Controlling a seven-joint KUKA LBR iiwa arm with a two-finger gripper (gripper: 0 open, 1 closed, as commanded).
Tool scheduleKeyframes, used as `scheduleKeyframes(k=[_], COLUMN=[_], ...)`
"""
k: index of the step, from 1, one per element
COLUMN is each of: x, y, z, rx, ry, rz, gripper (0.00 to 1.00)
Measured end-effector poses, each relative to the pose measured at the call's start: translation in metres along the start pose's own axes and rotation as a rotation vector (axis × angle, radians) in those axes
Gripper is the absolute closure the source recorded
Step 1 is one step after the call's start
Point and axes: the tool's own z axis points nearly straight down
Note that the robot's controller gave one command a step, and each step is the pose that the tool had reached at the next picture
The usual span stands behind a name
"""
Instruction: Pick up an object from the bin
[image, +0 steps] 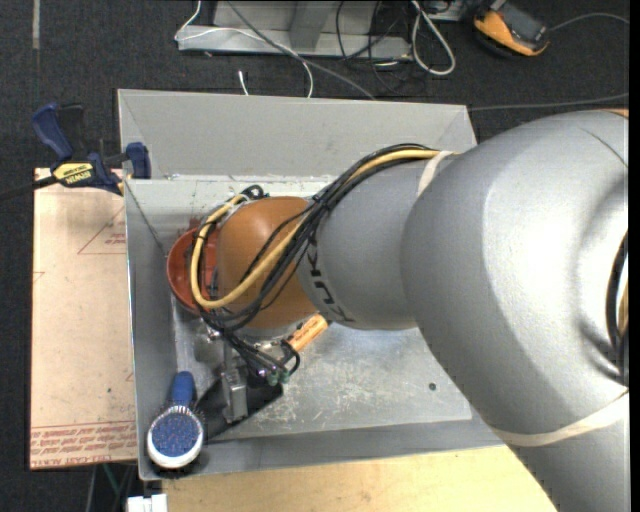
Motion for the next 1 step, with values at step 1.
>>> scheduleKeyframes(k=[1], x=[-0.0243], y=[-0.0381], z=[-0.0072], rx=[0.0], ry=[0.0], rz=[-0.309], gripper=[0.0])
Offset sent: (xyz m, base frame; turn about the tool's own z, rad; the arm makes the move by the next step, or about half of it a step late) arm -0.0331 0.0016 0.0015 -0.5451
